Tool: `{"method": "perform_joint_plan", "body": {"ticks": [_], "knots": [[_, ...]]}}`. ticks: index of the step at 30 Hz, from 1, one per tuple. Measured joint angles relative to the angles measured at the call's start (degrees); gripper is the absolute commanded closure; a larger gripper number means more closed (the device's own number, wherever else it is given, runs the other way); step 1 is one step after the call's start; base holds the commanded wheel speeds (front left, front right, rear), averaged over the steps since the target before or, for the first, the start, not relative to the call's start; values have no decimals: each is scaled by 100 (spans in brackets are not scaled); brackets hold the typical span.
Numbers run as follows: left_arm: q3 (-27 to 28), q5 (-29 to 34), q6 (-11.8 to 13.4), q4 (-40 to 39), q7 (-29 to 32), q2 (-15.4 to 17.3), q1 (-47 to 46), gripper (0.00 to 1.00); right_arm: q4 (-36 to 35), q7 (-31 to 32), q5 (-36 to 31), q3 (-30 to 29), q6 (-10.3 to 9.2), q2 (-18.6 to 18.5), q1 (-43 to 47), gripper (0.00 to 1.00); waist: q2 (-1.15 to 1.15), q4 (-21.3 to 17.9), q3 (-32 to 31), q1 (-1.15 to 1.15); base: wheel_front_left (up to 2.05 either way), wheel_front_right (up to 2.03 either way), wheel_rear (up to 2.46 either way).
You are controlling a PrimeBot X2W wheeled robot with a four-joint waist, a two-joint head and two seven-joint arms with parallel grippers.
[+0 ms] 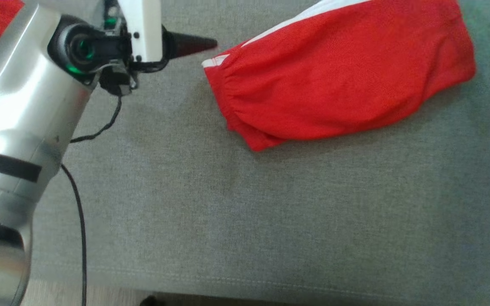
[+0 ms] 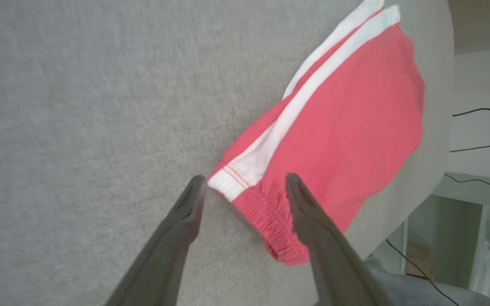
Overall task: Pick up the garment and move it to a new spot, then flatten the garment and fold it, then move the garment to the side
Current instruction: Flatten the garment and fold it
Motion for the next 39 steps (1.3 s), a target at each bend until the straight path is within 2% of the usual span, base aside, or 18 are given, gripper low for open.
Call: {"method": "perform_joint_plan", "body": {"ticks": [4, 9, 13, 16, 19, 21, 24, 27, 29, 34, 39], "knots": [[29, 444, -199, -10, -956, 130, 7, 0, -280, -1289, 25, 176, 0, 8, 287, 0, 0, -48, -284, -1, 0, 0, 0], [167, 1236, -207, -215, -2878, 376, 231, 0, -407, -2952, 38, 404, 0, -18, 985, 0, 0, -104, -733, -1, 0, 0, 0], [208, 2022, 212, -615, -4598, 552, 889, 0, -114, -3918, 23, 441, 0, -124, 1438, 0, 0, -118, -1058, -1, 0, 0, 0], [192, 2454, 588, -1067, -5670, 561, 1495, 0, 226, -4292, 35, 436, 0, -151, 1670, 0, 0, -53, -1222, -1, 0, 0, 0], [168, 2724, 948, -1460, -6406, 534, 2099, 0, 583, -4355, 112, 465, 0, -157, 1854, 0, 0, 109, -1287, -1, 0, 0, 0], [208, 2742, 1145, -1669, -6647, 493, 2508, 0, 793, -4373, 201, 500, 0, -169, 1905, 0, 0, 229, -1303, -1, 0, 0, 0], [245, 2836, 1293, -2042, -6791, 355, 3066, 0, 1143, -4324, 374, 503, 0, -289, 1867, 0, 0, 428, -1280, -1, 0, 0, 0], [526, 2783, 1284, -2431, -6808, 60, 3576, 0, 1596, -4064, 397, 538, 0, -456, 1835, 0, 0, 625, -1208, -1, 0, 0, 0], [835, 2989, 1245, -2763, -6809, -140, 3956, 0, 2024, -3697, 442, 601, 0, -587, 1718, 0, 0, 833, -1126, -1, 0, 0, 0], [1040, 3287, 1161, -2921, -6809, -398, 4449, 0, 2614, -2782, 608, 650, 0, -690, 1424, 0, 0, 1187, -1037, -1, 0, 0, 0], [1301, 3455, 1060, -2934, -6809, -646, 4844, 0, 2911, -1993, 768, 655, 0, -692, 1392, 0, 0, 1452, -1015, -1, 0, 0, 0]]}}
